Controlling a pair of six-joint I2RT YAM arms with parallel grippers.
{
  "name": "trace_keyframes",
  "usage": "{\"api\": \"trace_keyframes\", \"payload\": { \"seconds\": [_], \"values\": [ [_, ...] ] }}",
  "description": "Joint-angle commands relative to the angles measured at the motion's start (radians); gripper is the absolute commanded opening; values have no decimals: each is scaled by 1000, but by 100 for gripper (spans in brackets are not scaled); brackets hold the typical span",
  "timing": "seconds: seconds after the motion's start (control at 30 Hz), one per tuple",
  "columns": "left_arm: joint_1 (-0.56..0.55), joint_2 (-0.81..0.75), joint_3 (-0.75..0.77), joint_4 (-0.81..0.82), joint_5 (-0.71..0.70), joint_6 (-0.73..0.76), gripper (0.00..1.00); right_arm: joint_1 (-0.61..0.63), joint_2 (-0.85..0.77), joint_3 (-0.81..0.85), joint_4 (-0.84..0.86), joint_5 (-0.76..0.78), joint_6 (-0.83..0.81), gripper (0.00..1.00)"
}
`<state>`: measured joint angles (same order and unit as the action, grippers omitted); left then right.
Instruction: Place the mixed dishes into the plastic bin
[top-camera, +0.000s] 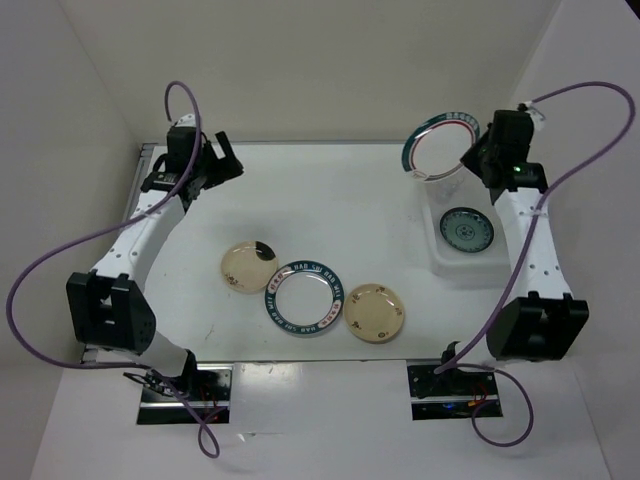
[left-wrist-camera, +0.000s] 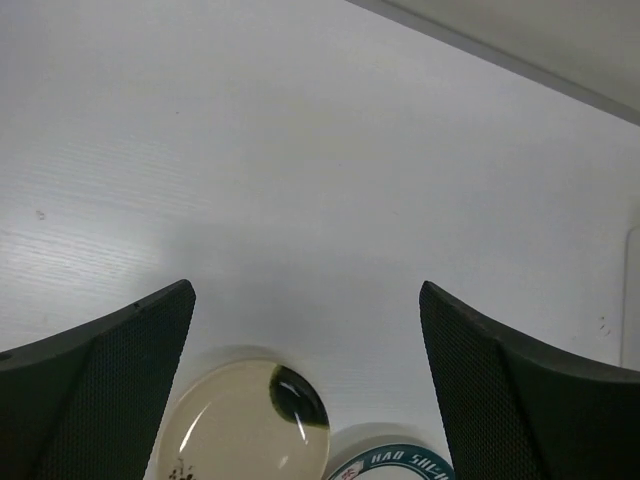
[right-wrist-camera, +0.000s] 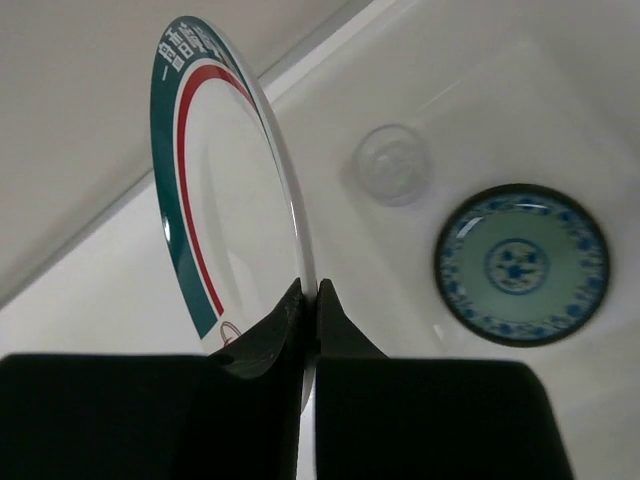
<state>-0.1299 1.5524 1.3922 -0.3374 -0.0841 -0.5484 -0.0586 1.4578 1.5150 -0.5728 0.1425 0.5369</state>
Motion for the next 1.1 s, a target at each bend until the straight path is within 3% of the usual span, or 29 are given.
{"api": "trace_keyframes", "payload": {
  "seconds": [0.0,0.3,0.57,1.07],
  "values": [
    [39,-35,-41,-64,-2,59,100,-73,-91,50,-132,116,-23,0],
    [76,-81,-130,-124,49,102,100,-173,-180,-91,-305,431,20,0],
    [76,-43,-131,-124,112,111,100,-230,-116,-251,-231,365,40,0],
    [76,-25,-160,-97,161,102,100,-230,38,-345,-33,236,58,0]
  ]
}}
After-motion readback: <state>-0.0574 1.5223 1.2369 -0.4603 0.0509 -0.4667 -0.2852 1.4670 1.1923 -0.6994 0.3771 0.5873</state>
